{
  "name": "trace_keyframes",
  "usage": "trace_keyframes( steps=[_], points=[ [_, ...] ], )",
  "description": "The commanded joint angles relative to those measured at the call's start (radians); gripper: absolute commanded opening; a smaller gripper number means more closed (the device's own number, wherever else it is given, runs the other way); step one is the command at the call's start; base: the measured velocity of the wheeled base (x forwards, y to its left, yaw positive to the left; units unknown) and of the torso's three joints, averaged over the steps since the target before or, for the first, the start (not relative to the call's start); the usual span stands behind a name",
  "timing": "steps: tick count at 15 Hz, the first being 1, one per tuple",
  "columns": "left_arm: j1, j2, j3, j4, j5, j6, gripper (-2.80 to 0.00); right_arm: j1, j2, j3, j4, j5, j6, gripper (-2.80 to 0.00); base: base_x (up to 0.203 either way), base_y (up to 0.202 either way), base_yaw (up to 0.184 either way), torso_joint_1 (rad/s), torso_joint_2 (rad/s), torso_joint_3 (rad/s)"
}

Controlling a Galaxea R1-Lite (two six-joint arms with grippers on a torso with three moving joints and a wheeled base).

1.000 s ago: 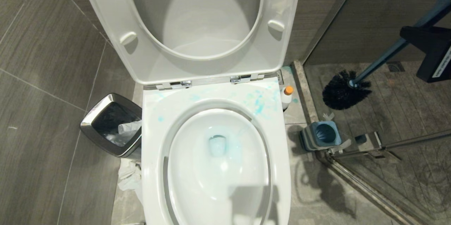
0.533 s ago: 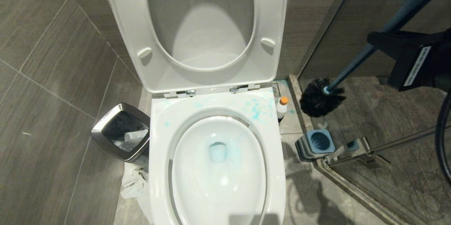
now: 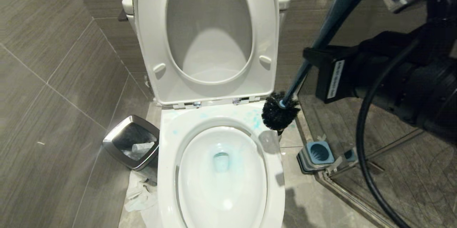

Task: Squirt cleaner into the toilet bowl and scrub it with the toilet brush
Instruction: Scrub the toilet bowl

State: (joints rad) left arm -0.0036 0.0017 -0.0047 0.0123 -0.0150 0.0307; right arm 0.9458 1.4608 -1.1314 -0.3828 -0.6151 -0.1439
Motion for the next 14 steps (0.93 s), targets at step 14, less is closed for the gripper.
trace_keyframes(
  steps=[14],
  points=[
    [-0.001,0.001,0.000,0.000,0.003,-0.014,-2.80,-0.003,0.616,-0.266,0.001,0.060,0.210,-2.80,0.000,0.000,0.000,0.001,0.00,0.082]
  ],
)
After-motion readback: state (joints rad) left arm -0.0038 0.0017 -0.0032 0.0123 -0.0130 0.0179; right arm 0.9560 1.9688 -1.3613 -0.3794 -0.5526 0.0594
